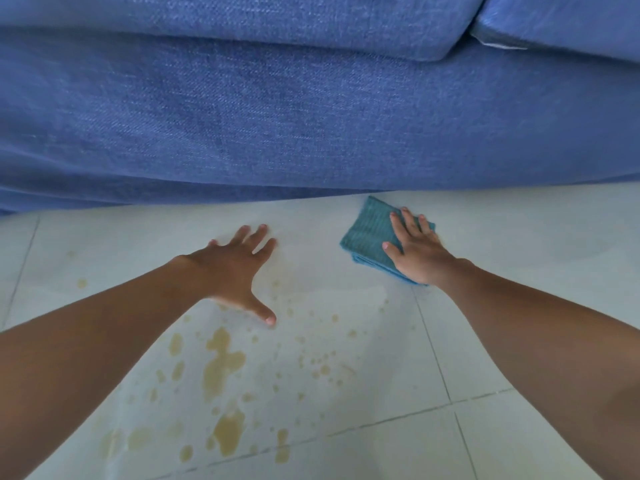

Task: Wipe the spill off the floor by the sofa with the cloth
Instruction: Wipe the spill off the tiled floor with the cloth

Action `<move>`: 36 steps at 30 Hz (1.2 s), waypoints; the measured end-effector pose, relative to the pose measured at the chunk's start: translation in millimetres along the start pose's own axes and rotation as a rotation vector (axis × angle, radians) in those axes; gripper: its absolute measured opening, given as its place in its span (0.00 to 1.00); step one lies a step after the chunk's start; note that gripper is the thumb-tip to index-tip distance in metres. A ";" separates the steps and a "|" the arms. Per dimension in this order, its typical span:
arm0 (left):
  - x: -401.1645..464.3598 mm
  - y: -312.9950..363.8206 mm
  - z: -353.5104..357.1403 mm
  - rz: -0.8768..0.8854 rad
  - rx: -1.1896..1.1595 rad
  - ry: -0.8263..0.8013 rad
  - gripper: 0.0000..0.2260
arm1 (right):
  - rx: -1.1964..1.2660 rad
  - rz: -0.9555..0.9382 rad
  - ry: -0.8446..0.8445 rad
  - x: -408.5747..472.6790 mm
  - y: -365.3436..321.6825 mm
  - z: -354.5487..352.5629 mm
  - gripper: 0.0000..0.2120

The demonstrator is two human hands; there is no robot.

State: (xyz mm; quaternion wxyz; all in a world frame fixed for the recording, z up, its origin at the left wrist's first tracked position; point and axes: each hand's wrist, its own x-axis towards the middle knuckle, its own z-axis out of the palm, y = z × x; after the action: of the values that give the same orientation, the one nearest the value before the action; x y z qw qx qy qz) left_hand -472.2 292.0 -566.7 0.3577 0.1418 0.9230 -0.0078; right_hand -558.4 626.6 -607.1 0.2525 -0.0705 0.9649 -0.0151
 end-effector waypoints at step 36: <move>-4.4 -20.7 7.4 0.097 0.069 -0.064 0.64 | 0.077 0.356 -0.075 -48.7 -25.5 25.7 0.36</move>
State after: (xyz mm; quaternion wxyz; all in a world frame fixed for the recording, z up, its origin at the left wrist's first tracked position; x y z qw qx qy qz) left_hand -469.8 270.2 -571.1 0.3817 0.1981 0.9024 -0.0269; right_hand -500.6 608.5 -604.2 0.2894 0.1108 0.9508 -0.0046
